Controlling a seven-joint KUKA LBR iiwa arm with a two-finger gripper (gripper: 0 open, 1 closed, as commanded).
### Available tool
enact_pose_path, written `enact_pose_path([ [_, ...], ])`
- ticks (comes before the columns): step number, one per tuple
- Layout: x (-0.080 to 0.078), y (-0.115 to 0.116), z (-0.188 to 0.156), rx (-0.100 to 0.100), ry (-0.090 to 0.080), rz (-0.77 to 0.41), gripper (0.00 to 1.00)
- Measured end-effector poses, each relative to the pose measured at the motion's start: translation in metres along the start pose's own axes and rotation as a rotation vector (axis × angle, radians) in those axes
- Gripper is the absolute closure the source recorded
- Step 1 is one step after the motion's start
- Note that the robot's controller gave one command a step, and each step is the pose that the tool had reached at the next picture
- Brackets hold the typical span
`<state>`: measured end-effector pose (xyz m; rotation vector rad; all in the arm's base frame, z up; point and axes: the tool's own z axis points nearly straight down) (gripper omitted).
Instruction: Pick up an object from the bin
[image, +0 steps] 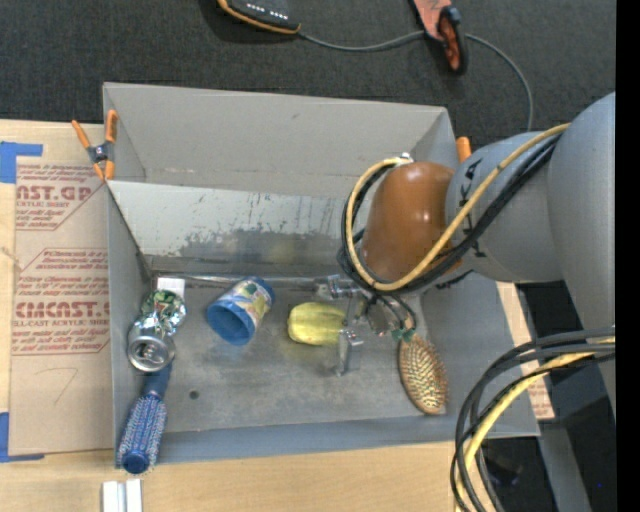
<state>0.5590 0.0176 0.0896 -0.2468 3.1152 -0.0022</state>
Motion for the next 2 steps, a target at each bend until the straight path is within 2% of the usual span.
enact_pose_path([
  [1, -0.005, 0.006, 0.0, -0.002, -0.007, 0.0, 0.0],
  [2, -0.029, -0.017, 0.019, -0.001, -0.009, -0.171, 1.0],
])
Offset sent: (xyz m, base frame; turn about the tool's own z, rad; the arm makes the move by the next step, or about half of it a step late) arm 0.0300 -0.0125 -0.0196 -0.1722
